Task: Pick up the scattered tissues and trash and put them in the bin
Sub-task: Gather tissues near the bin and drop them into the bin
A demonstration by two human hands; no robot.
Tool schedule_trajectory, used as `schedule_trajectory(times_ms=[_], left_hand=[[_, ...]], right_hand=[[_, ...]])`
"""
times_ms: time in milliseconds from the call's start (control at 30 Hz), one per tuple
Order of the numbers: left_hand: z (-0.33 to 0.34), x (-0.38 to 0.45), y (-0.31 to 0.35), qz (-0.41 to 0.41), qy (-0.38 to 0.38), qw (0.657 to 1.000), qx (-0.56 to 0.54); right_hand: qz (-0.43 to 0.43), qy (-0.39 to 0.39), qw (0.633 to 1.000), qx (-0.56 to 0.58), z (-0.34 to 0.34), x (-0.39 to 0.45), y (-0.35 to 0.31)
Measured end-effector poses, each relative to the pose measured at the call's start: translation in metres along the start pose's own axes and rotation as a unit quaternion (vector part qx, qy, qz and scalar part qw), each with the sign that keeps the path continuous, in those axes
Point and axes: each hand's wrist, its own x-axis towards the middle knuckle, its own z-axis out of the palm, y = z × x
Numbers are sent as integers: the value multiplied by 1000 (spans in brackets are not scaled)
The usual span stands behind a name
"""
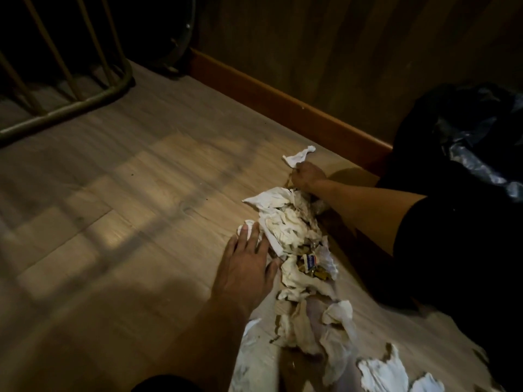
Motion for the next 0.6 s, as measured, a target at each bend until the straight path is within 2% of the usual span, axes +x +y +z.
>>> schedule_trajectory(times_ms=[133,233,333,400,500,600], left_hand=[[-2,0,3,-6,0,1000,-17],[-8,2,2,-1,-5,999,-37],[-15,-1,1,-25,-6,994,-103],[-17,-11,1,-22,24,995,-97],[-22,-25,-2,-1,108,990,-91],[-35,-21,-4,-29,173,977,-123]], right_hand=[[-19,97,995,17,13,-49,-1],[-6,90,994,59,15,-89,-2],[-33,84,993,78,20,-132,2],[-72,89,991,71,26,-166,7],[-110,93,988,62,30,-219,11],[-119,125,984,41,21,-218,13]])
